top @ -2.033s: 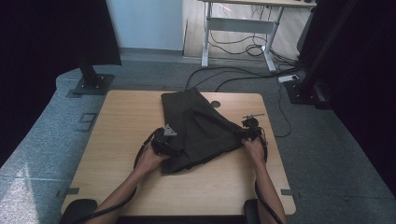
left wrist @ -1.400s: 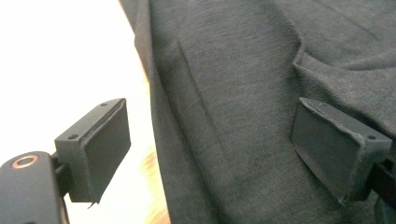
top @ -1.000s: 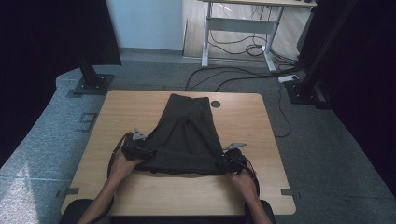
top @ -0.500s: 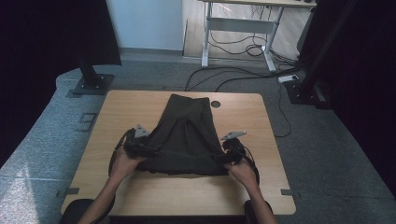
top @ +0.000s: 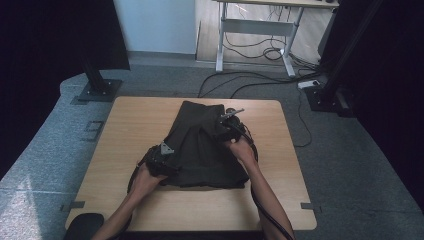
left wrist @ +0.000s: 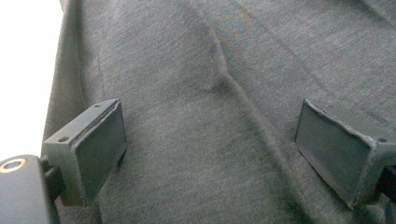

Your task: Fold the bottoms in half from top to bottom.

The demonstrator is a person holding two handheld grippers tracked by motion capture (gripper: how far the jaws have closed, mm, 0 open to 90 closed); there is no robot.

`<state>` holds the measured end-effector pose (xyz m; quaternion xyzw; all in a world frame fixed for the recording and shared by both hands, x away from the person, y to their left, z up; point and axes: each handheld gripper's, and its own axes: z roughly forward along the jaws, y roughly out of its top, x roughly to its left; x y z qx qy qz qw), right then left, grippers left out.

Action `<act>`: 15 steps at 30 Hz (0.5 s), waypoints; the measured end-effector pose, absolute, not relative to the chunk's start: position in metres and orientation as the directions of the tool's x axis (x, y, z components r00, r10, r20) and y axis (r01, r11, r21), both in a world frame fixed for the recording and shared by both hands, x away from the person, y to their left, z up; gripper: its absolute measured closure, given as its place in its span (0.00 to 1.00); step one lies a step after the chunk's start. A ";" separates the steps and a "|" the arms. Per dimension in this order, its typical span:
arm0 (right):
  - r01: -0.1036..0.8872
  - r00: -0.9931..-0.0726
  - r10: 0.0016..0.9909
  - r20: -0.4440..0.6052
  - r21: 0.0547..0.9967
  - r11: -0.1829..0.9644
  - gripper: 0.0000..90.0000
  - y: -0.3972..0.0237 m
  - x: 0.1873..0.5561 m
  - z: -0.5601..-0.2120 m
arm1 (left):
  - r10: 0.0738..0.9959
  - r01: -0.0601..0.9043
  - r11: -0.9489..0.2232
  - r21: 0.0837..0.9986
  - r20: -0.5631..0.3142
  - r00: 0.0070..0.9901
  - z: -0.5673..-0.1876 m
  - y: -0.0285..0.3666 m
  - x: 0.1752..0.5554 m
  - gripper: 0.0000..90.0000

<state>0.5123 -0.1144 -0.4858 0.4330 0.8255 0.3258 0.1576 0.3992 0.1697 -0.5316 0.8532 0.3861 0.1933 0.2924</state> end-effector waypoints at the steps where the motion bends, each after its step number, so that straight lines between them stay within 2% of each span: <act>1: 0.612 -0.565 0.825 0.013 0.677 0.409 0.18 -0.113 0.518 -0.488 | 0.774 0.545 -0.528 0.651 0.104 0.625 -0.532 0.169 0.398 0.10; 5: 0.626 -0.536 0.844 0.018 0.679 0.383 0.17 -0.108 0.536 -0.498 | 0.775 0.545 -0.525 0.653 0.103 0.623 -0.533 0.170 0.396 0.10; 10: 0.640 -0.524 0.851 -0.035 0.643 0.420 0.17 -0.107 0.544 -0.514 | 0.772 0.550 -0.528 0.647 0.097 0.628 -0.533 0.173 0.395 0.10; 15: 0.682 -0.504 0.864 -0.003 0.613 0.400 0.17 -0.119 0.542 -0.535 | 0.766 0.554 -0.537 0.636 0.092 0.636 -0.533 0.175 0.397 0.10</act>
